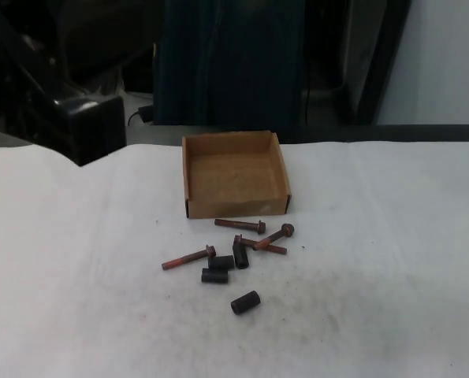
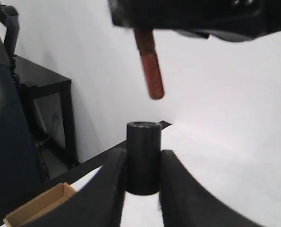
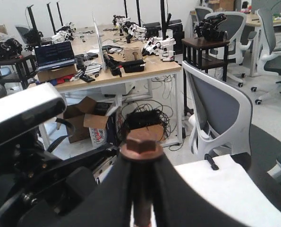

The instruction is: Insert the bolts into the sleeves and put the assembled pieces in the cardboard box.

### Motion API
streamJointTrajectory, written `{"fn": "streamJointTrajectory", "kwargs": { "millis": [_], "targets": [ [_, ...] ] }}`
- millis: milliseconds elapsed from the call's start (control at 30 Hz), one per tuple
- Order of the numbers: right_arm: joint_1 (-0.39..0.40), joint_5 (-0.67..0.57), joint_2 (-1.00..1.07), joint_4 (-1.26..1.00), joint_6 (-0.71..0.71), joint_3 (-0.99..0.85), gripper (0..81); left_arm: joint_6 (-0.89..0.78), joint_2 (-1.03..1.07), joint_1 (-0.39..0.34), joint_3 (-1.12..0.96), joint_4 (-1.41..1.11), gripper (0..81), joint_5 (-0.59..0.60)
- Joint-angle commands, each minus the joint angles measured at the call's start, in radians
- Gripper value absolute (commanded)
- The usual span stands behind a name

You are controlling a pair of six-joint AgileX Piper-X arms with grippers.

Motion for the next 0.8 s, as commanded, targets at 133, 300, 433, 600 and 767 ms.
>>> {"fn": "streamJointTrajectory", "kwargs": {
  "millis": [133,300,433,600,767],
  "targets": [
    [0.002,-0.010,-0.007,-0.033,0.007,-0.004,0.3,-0.069,-0.004,0.000,-0.004,-0.024,0.8,-0.051],
    [0.004,-0.010,-0.007,-0.036,0.007,-0.004,0.3,-0.155,-0.004,0.000,-0.004,-0.089,0.8,-0.051],
    [0.012,-0.006,-0.007,-0.067,0.029,-0.004,0.3,-0.219,0.009,0.000,-0.002,-0.157,0.8,-0.041],
    [0.012,-0.005,-0.005,-0.121,0.061,-0.004,0.3,-0.254,0.032,-0.003,-0.002,-0.189,0.8,-0.035],
    [0.012,-0.005,0.006,-0.168,0.096,-0.004,0.3,-0.257,0.043,-0.003,-0.002,-0.234,0.8,-0.019]
  ]
}}
